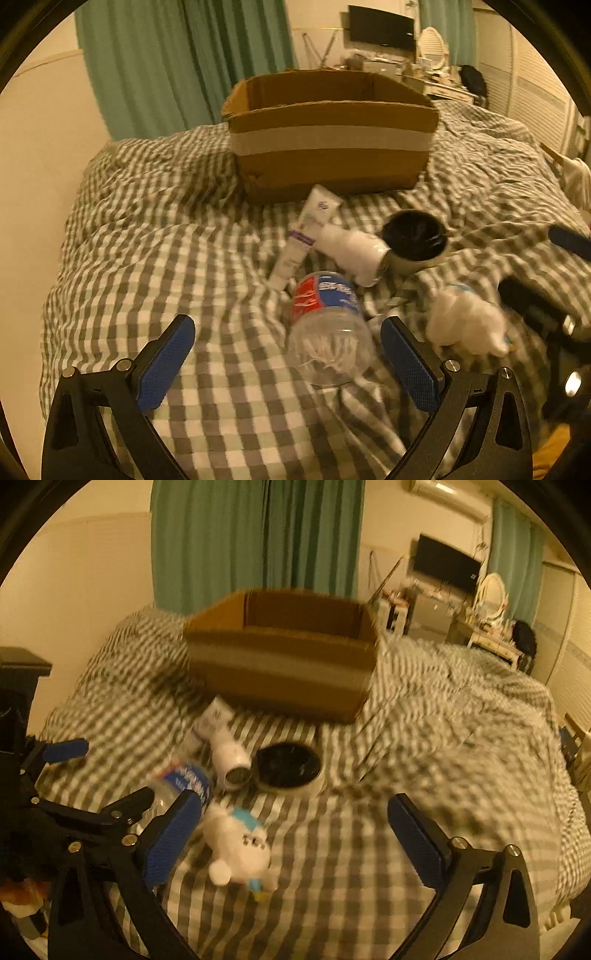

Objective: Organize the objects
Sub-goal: 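Grasp the clear cotton-swab container with the left tool while the right tool grasps the white toy figure, then carry the swab container and toy figure into the box and open both tools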

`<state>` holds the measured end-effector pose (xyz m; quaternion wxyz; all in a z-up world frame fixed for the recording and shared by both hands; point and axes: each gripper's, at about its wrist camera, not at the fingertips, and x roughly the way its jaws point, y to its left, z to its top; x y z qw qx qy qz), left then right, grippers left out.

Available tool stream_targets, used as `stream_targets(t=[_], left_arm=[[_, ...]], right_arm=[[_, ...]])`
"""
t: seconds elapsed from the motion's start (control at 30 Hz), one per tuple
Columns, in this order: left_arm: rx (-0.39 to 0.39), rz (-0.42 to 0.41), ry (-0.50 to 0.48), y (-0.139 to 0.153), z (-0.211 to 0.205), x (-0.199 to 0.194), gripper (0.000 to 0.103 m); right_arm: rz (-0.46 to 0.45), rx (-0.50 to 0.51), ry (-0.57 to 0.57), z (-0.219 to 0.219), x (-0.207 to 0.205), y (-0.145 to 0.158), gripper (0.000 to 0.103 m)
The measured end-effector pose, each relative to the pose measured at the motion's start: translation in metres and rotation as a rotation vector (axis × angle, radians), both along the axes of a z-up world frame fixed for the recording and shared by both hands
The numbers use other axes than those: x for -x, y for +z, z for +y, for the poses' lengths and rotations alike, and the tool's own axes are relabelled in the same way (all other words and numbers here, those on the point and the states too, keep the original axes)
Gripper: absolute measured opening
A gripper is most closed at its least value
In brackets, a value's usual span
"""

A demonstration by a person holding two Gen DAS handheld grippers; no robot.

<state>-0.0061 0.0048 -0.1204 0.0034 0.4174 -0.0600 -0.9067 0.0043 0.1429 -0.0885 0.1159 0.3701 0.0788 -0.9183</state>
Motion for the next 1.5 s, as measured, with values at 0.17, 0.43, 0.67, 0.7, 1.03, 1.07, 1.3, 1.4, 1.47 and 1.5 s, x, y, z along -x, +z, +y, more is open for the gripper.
stream_targets(t=[0.17, 0.43, 0.67, 0.7, 1.03, 1.07, 1.3, 1.4, 1.47, 1.5], left_arm=[[-0.024, -0.019, 0.03, 0.001, -0.013, 0.002, 0.103], [-0.014, -0.044, -0.005, -0.006, -0.007, 0.006, 0.103], [-0.037, -0.106, -0.052, -0.021, 0.011, 0.024, 0.096], [-0.041, -0.128, -0.063, -0.026, 0.014, 0.027, 0.09], [-0.007, -0.233, -0.077, -0.061, 0.029, 0.048, 0.069], [-0.005, -0.246, -0.076, -0.064, 0.028, 0.051, 0.068], [-0.085, -0.22, -0.066, -0.054, 0.018, 0.044, 0.065], [-0.098, -0.158, -0.076, -0.034, 0.017, 0.032, 0.065], [-0.099, -0.118, -0.078, -0.021, 0.016, 0.026, 0.065], [-0.096, -0.105, -0.077, -0.016, 0.016, 0.024, 0.065]], right_arm=[[-0.08, -0.022, 0.072, -0.013, 0.002, -0.024, 0.09], [-0.179, 0.01, 0.115, -0.017, 0.007, -0.047, 0.048], [-0.089, 0.011, 0.016, 0.014, 0.011, -0.018, 0.044], [-0.088, 0.012, -0.002, 0.02, 0.013, -0.017, 0.044], [-0.106, 0.027, -0.004, 0.026, 0.019, -0.023, 0.044], [-0.106, 0.027, -0.004, 0.026, 0.019, -0.023, 0.044], [-0.096, 0.027, -0.005, 0.026, 0.016, -0.019, 0.044], [-0.086, 0.022, -0.003, 0.024, 0.014, -0.014, 0.044], [-0.079, 0.019, 0.0, 0.021, 0.012, -0.011, 0.044], [-0.074, 0.015, 0.003, 0.019, 0.011, -0.009, 0.044]])
